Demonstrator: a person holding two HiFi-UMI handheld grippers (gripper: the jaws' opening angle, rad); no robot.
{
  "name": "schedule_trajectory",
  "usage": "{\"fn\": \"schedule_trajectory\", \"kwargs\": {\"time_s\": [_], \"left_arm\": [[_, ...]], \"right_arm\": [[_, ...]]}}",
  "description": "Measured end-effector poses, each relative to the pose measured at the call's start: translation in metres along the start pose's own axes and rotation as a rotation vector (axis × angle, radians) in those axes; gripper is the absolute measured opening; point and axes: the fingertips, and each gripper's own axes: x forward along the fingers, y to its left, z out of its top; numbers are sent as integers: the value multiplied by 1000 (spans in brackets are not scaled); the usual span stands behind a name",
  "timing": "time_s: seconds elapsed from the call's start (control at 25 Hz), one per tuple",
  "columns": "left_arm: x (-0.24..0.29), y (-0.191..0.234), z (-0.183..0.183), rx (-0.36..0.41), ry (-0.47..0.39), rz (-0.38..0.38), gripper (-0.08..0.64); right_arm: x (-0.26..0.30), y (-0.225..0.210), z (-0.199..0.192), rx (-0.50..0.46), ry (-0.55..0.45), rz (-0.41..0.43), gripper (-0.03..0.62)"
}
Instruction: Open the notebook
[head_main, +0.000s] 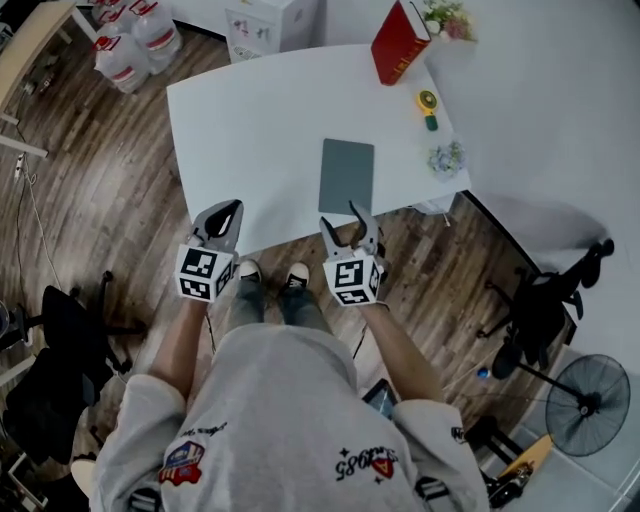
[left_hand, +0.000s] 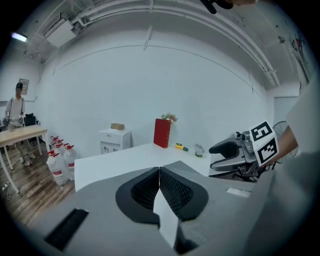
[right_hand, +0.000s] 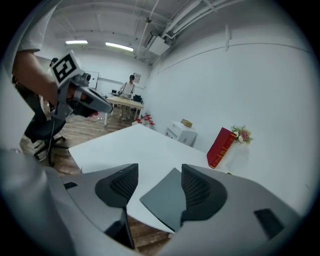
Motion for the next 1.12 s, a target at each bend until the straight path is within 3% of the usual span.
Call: {"fn": "schedule_trajectory", "kwargs": {"time_s": [0.36, 0.68, 1.12], "left_arm": [[14, 23, -40, -36, 35, -29, 5], [-14, 56, -76, -64, 99, 35, 5], [-52, 84, -103, -125, 125, 133, 5]], "right_arm": [[56, 25, -69, -229, 205, -4, 247], [95, 39, -121, -359, 338, 12, 255], [121, 46, -133, -491, 406, 16, 206]]}}
